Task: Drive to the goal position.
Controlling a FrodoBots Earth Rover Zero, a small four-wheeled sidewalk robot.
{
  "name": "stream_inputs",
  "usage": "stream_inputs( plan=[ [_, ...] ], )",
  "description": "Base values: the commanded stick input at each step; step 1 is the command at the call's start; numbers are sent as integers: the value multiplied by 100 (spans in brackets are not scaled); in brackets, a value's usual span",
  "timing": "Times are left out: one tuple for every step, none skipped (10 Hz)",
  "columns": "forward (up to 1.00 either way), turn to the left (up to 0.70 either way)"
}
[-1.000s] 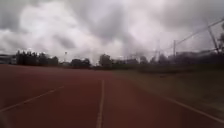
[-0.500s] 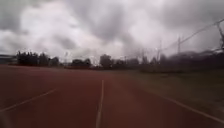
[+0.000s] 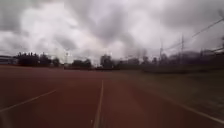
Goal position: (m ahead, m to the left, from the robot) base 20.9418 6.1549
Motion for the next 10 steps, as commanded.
stream_inputs(
  plan=[
    [100, 0],
    [100, 0],
    [100, 0],
    [100, 0],
    [100, 0],
    [100, 0],
    [100, 0],
    [100, 11],
    [100, 25],
    [100, 21]
  ],
)
